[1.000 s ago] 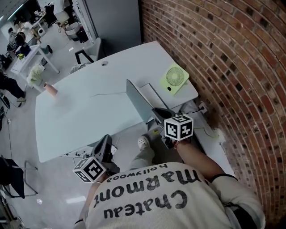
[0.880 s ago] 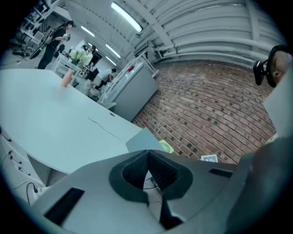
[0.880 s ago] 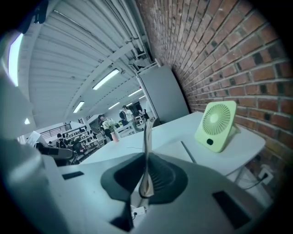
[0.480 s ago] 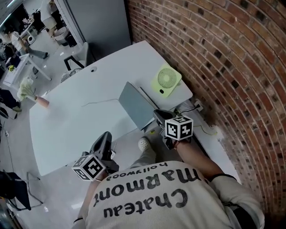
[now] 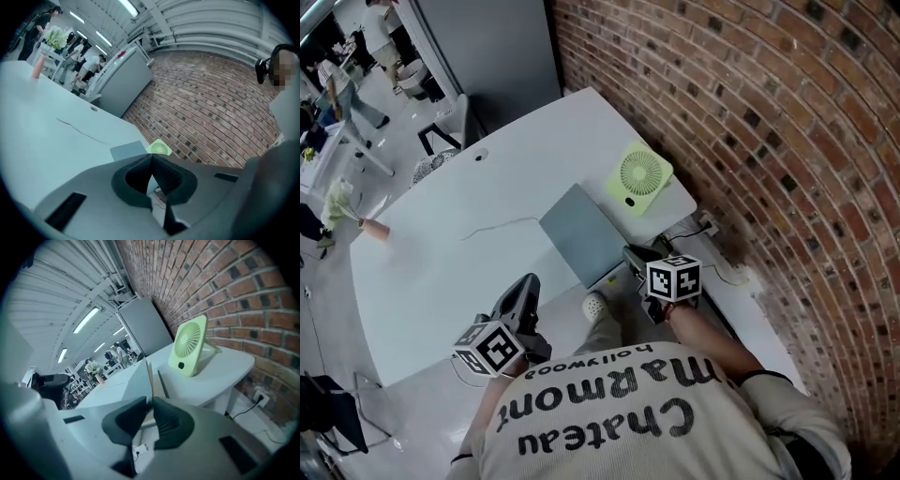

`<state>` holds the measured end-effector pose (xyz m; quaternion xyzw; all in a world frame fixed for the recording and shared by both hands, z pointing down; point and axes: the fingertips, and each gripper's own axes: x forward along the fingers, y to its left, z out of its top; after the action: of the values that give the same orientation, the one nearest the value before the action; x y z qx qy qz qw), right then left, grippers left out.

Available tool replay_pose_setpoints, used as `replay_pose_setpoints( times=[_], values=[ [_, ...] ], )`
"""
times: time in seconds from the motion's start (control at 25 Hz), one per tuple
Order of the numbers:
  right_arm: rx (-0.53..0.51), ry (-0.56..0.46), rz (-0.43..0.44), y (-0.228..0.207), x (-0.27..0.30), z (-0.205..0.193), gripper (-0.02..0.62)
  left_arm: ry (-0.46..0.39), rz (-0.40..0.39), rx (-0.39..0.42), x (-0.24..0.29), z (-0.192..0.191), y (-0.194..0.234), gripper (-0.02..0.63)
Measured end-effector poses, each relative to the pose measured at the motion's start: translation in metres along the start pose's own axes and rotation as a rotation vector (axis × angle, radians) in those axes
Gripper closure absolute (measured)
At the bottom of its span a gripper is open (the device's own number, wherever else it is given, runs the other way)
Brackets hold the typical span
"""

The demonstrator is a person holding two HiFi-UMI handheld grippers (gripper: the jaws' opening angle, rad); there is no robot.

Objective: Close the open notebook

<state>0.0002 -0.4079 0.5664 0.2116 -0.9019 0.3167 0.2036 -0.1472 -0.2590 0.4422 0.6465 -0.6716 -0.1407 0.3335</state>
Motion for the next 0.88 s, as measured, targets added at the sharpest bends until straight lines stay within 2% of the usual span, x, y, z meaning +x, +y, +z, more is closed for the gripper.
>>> replay_pose_setpoints(
  times=[0.4, 0.52, 0.56, 0.72, 0.8, 0.88],
  values=[
    [0.058, 0.046, -0.049, -0.024, 0.011, -0.021, 0.528, 0.035, 0.005, -0.044, 0.014, -0.012, 0.020, 0.604],
    [0.045, 0.057, -0.066, -0.028, 0.012, -0.023, 0.514, 0.030, 0.011, -0.053, 0.014, -0.012, 0.026, 0.604],
    [0.037, 0.060, -0.077, -0.030, 0.012, -0.024, 0.504, 0.026, 0.012, -0.056, 0.014, -0.012, 0.027, 0.604],
    [0.049, 0.071, -0.159, -0.046, 0.007, -0.020, 0.394, 0.015, 0.008, -0.057, 0.012, -0.010, 0.026, 0.604],
    [0.062, 0.045, -0.200, -0.053, 0.000, -0.008, 0.419, 0.006, 0.005, -0.053, 0.011, -0.006, 0.023, 0.604],
    [0.073, 0.003, -0.205, -0.051, -0.008, 0.007, 0.439, -0.005, 0.002, -0.047, 0.008, -0.002, 0.020, 0.604]
  ],
)
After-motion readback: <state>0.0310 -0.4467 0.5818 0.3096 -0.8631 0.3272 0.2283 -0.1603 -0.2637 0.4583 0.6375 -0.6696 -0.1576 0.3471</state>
